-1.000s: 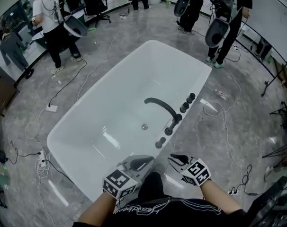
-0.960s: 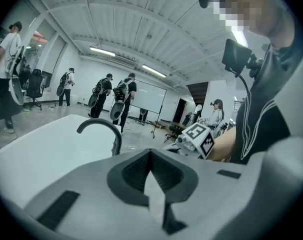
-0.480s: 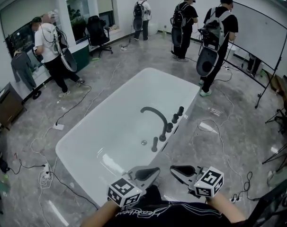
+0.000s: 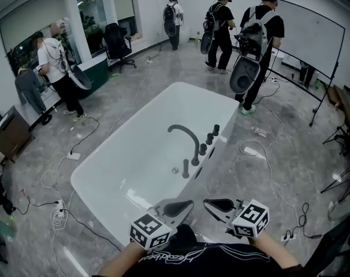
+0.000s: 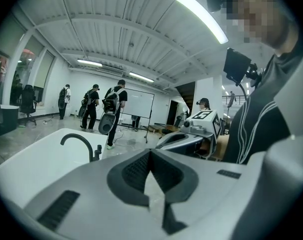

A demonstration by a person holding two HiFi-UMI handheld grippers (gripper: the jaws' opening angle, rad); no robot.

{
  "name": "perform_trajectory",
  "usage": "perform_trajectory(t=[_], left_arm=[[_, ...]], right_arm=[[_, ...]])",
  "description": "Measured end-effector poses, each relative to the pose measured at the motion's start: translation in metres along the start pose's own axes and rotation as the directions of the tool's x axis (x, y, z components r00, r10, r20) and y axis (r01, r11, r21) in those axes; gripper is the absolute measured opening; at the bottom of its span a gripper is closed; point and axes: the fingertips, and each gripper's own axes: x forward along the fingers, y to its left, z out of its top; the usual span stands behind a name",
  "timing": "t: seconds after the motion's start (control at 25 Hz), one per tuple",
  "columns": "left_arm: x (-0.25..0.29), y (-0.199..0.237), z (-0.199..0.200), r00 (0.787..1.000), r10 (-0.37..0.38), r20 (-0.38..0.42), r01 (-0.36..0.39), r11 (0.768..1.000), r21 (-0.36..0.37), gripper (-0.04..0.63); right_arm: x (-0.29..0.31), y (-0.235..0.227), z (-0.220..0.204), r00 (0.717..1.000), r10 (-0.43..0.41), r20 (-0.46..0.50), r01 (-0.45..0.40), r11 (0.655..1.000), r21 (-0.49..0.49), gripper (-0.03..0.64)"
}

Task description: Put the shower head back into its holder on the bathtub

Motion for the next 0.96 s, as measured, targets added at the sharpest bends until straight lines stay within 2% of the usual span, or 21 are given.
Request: perform_trajectory(t=[0.32,0.44,0.6,0.76,0.96], left_arm=[[-0.001,-0.008,-0.001,1.000,0.009,-0.008,-0.009,1.000,0.005,0.003],[-0.001,-0.011,-0.005,1.000,0.013,-0.024,-0.013,0.999,0.029,0.003],[0.000,-0.016,-0.002,1.000,-0.007,-0.002,0.007,1.000,0.005,0.003],[-0.001,-0.015,0.003,1.000,-0.019,0.007,0.019,1.000,0.013,0.003],[-0.003,-0.008,0.003,1.000,-0.020,0.007,0.020,1.000,0.005,0.003]], right_arm=[[-0.006,0.007,-0.005,1.000,0.021,0.014,-0.021,1.000,0.022,0.012],[-0.009,0.010,-0.006,1.000,0.013,0.025,-0.013,1.000,0.012,0.012],[-0.015,0.007,-0.005,0.999,-0.004,0.033,0.003,1.000,0.019,0.012],[-0.016,0.005,-0.003,0.999,-0.027,0.038,0.026,0.999,0.024,0.012],[-0.011,0.007,-0.002,0.999,-0.010,0.052,0.007,0.999,0.040,0.012]])
